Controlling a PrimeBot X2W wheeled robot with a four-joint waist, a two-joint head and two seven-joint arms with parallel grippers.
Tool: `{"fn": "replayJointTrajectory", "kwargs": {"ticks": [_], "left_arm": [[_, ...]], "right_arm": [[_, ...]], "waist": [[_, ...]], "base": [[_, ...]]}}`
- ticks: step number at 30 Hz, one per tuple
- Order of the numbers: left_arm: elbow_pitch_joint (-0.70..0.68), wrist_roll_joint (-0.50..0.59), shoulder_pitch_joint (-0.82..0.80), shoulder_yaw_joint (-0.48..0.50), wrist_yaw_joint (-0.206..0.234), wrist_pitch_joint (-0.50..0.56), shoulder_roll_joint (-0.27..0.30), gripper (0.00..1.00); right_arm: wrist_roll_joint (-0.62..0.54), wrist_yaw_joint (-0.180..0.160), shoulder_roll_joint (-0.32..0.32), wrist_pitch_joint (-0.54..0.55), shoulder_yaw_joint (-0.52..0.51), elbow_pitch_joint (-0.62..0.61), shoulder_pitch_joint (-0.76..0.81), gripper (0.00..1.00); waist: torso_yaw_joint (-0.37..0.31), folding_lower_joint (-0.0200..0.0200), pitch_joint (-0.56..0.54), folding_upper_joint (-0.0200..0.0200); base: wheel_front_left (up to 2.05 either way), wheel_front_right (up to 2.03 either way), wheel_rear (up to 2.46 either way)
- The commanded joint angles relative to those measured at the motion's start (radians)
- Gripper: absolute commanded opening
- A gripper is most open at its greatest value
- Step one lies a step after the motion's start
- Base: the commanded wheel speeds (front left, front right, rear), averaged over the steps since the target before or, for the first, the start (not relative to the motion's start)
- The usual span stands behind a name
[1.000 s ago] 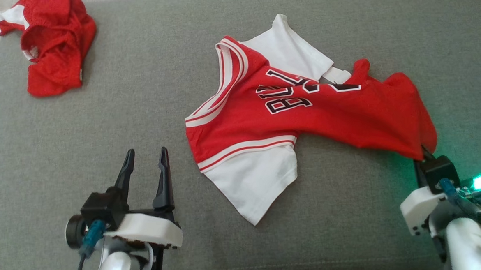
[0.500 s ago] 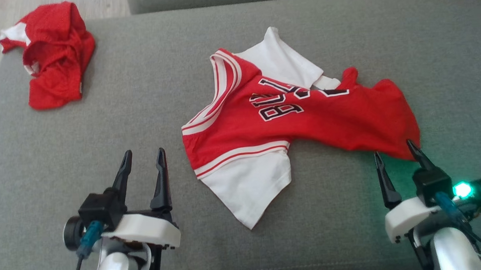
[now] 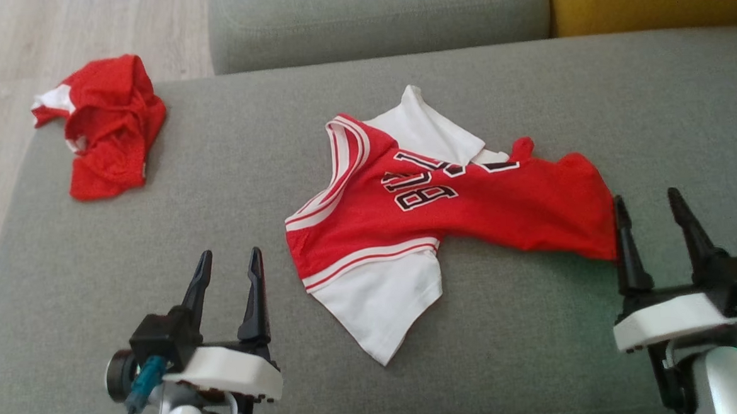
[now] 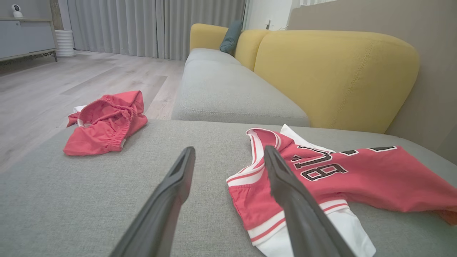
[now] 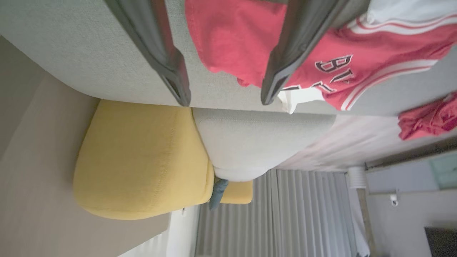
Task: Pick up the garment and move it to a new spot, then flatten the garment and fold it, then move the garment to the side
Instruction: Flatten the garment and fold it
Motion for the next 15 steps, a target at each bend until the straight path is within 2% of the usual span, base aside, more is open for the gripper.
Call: {"fn": "replayJointTrajectory", "kwargs": {"ticks": [1,15], "left_arm": [[-0.031,-0.008,-0.016,0.026,0.004,-0.012,0.002,1.0],[-0.028,-0.025,0.034,0.02,0.012,-0.012,0.002,1.0]], "right_arm": [[0.009,0.007,-0.004,-0.012,0.022,-0.03,-0.012,1.0],[0.09,0.007,-0.004,-0.04,0.072,0.056,0.0,1.0]], "waist": [[0.005,0.0,-0.012,0.0],[0.039,0.0,-0.05,0.0]], "base": [[0.0,0.0,0.0],[0.0,0.0,0.0]]}}
